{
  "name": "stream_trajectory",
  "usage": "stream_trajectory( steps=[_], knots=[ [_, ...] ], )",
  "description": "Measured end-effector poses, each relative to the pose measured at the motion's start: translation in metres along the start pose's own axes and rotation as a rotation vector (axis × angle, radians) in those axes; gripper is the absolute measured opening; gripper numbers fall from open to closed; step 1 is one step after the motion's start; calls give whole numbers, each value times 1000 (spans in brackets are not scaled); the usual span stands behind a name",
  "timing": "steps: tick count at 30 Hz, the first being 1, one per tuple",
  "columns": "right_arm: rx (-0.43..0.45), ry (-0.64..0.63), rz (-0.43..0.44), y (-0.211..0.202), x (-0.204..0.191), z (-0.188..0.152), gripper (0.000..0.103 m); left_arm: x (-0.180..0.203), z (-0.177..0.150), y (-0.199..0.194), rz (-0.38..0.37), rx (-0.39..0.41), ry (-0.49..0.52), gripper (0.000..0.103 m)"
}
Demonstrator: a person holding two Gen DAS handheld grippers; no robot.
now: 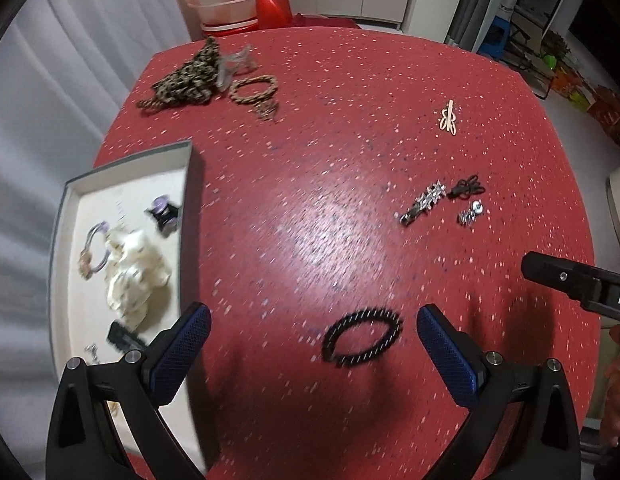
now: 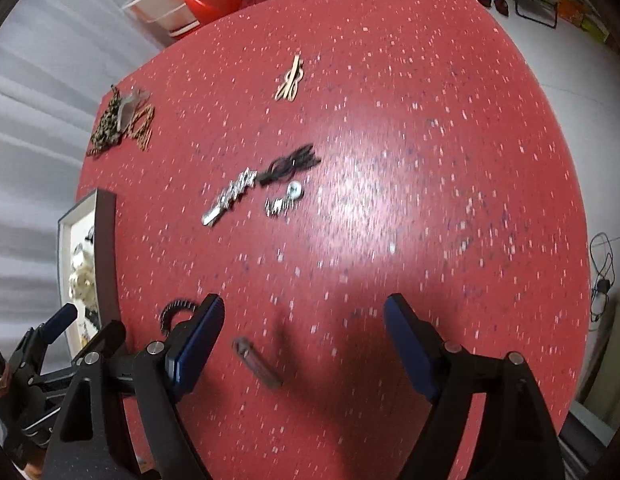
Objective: Organize jewelry
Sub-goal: 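Move both open grippers back over the remaining table items, then grasp the silver star hair clip with the left gripper while the right grasps the silver chain earring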
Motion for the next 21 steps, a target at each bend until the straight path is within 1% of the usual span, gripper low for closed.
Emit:
stream_trajectory(
  steps=[4, 6, 9, 12, 14, 20, 21],
  knots=[
    [16, -43, -6, 10, 1, 12, 83, 8, 11, 15, -6, 3, 8, 103],
    [23, -73, -9, 14, 1, 17, 81, 13, 19, 22, -15, 11, 20, 103],
    [30, -102, -27, 19, 4, 20, 79, 24, 28, 33, -27, 17, 56, 103],
    [29, -102, -14, 25, 10, 21, 79, 37, 35, 44, -28, 26, 103, 103],
    [32, -108, -9, 28, 13, 22, 79, 45, 39, 50, -29, 26, 128, 96],
    [44, -130, -5, 31, 18, 21, 78, 66, 51, 69, -38, 25, 172, 96],
    [45, -131, -4, 31, 19, 20, 78, 70, 52, 71, -41, 27, 179, 91]
  ],
)
Point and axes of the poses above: each gripper's, at about its wrist camera, not at the fingertips, and y roughly the way its jaws point, x to its right, z to its top, the point moved 2 cm from there along y, roughly the way its jaws point, and after that the axes turned 1 degree about z, right-handed, at the moved point
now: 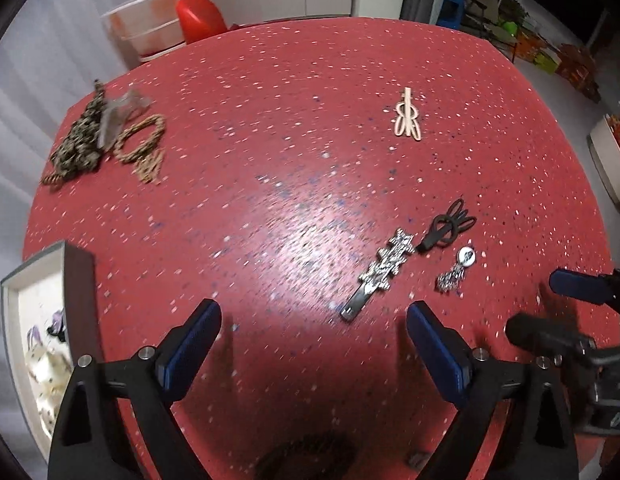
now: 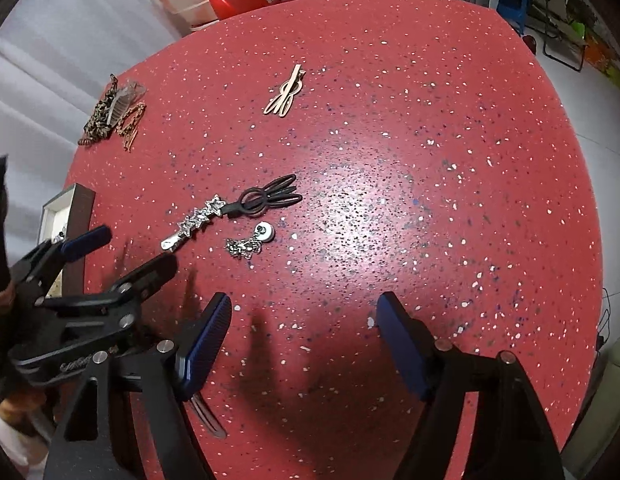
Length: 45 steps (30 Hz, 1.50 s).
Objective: Organize jewelry
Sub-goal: 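Grasp the silver star hair clip with the left gripper while the right grasps the silver chain earring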
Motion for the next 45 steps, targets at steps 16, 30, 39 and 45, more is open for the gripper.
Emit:
stream_trajectory(
  steps=[16, 30, 39, 45],
  knots=[
    [13, -16, 5, 4, 2, 1, 78, 20, 16, 10, -37, 20, 46, 56],
    [28, -38, 5, 12, -13, 12, 78, 1, 20, -5, -27, 71, -20, 18],
    [73, -148, -106, 25, -47, 25, 59, -42, -2, -6, 8, 42, -156, 18],
    [91, -198, -194, 27, -53, 26, 38, -44, -15, -8, 14, 20, -156, 18]
  ],
)
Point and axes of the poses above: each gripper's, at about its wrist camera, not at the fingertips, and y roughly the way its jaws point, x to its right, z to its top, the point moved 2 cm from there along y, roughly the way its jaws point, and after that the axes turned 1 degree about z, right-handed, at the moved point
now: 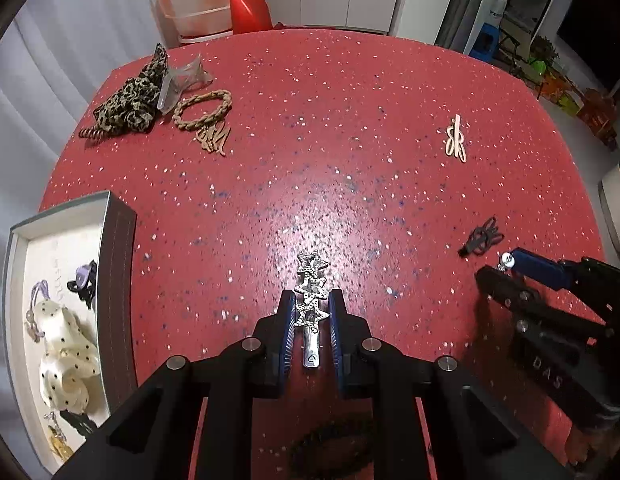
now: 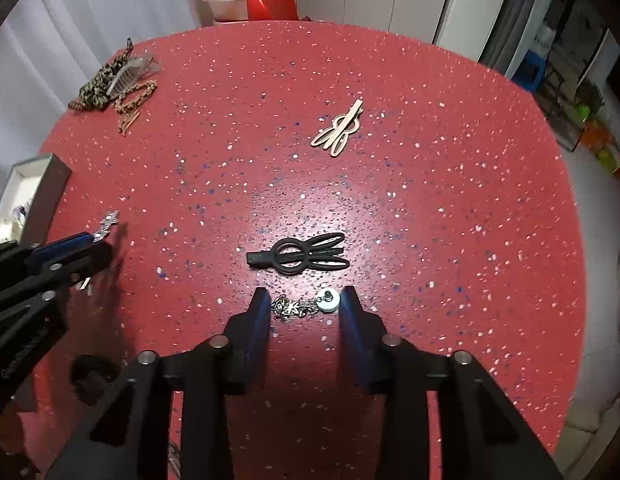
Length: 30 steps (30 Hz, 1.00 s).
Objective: Organize jewelry
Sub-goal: 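Grasp the silver star hair clip with the left gripper while the right grasps the silver chain earring, then carry the star clip and chain earring in both grippers over the tray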
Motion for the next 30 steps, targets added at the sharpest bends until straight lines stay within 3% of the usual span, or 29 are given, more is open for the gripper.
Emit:
stream_trajectory(
  steps=[2, 3, 10, 30],
  knots=[
    [1, 27, 19, -2, 4, 0, 37, 0, -2, -2, -6, -1, -2, 18],
    [-3, 52, 45, -3, 7, 0, 13, 1, -3, -4, -9, -1, -1, 18],
    [-36, 195, 131, -12, 34, -12, 12, 6, -12, -20, -24, 5, 3, 18],
    [3, 230, 192, -65, 30, -20, 12, -8, -34, -61, -21, 23, -25, 18]
  ],
)
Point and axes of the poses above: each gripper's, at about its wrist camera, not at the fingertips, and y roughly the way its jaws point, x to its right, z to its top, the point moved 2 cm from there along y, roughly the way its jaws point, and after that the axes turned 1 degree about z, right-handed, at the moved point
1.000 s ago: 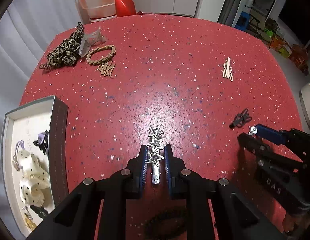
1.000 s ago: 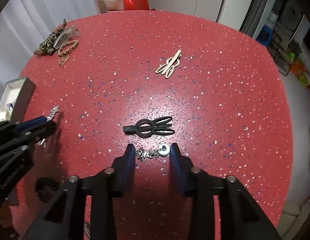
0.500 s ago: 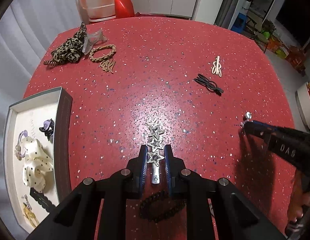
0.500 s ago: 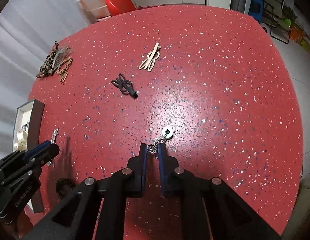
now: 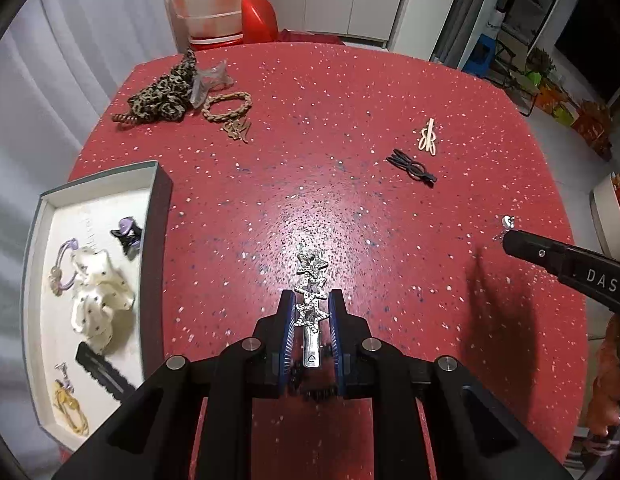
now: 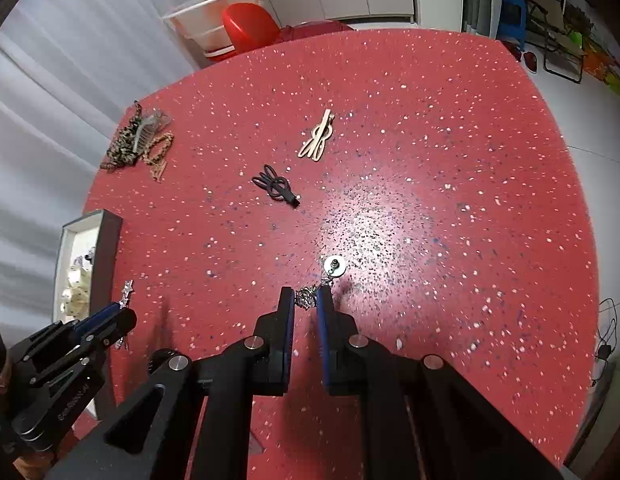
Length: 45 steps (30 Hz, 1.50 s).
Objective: Organize jewelry
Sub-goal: 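Carry the star clip and chain earring in both grippers over the tray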
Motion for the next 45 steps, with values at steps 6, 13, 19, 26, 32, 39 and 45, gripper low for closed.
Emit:
stream_trajectory(
  steps=[6, 13, 19, 26, 32, 39, 45],
  knots=[
    [4, 2, 3, -33, -8, -10, 12, -5, -10, -28, -3, -3, -14, 18],
    [-5, -5, 14, -59, -29, -22, 12, -20, -25, -58, -3, -9, -48, 18],
    [-8, -27, 27, -76, -51, -29, 12, -38, -35, -81, 6, -1, -78, 18],
    [-9, -70, 46, -86, -87, -33, 12, -67, -48, -102, 23, 9, -118, 18],
    [-15, -113, 66, -88, -121, -34, 12, -91, -62, -113, 41, 10, -152, 18],
    [-28, -179, 93, -84, -162, -33, 12, -130, -80, -118, 71, -1, -219, 18],
    [-47, -232, 123, -74, -199, -32, 12, -162, -91, -119, 99, 0, -280, 18]
  ],
)
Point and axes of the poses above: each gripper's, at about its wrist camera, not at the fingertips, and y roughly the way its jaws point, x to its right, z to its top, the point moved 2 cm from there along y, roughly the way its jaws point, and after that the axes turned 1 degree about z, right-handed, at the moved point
